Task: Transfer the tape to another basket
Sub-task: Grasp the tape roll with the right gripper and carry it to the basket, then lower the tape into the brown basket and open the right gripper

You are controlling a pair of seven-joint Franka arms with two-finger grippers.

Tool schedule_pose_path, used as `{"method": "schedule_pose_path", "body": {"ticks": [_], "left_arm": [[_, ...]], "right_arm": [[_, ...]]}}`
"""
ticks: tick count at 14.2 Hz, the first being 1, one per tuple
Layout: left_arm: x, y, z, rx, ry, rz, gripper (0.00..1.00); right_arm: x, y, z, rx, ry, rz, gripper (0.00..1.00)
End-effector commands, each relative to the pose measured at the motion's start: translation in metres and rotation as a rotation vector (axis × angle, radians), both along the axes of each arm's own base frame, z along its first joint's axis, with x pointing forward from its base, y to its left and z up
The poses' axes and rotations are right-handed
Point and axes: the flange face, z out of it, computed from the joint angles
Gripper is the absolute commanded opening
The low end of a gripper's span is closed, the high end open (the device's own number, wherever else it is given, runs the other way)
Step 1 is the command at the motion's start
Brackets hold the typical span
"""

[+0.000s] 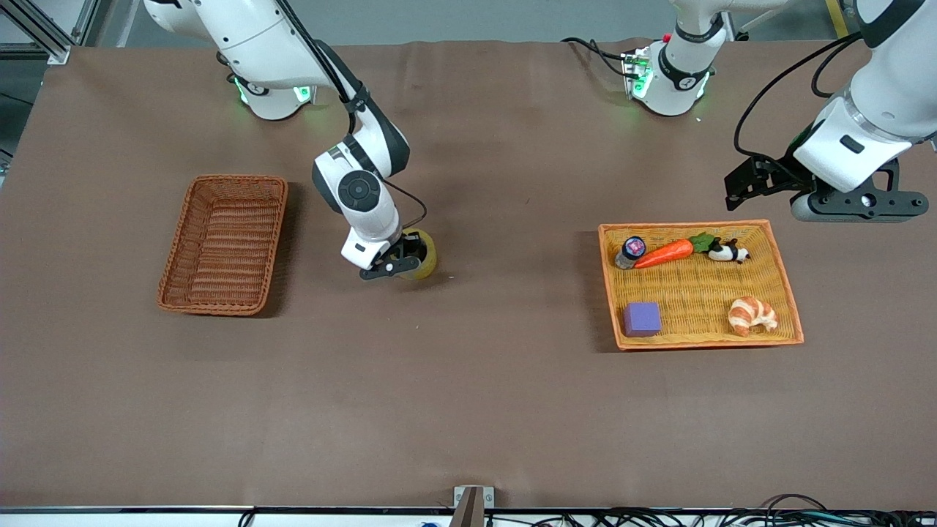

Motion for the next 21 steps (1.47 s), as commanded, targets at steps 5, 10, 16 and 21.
{"method": "schedule_pose_path", "body": {"ticks": [5, 10, 16, 21], "left_arm": [[0.004, 0.006, 0.004, 0.041, -0.021, -0.022, 1.00], [0.007, 0.012, 0.004, 0.055, -0.036, -0.017, 1.00], [0.005, 0.009, 0.002, 0.040, -0.027, -0.035, 1.00], [0.008, 0.026, 0.001, 0.009, -0.022, -0.038, 1.00]], "right_arm": [[0.052, -0.052, 0.128, -0.123, 0.089, -0.115, 0.00], [0.071, -0.220, 0.181, -0.117, 0.144, -0.002, 0.00], [0.046, -0.377, 0.130, -0.082, 0.178, -0.006, 0.00], [0.013, -0.414, 0.078, -0.078, 0.125, -0.020, 0.00]]}}
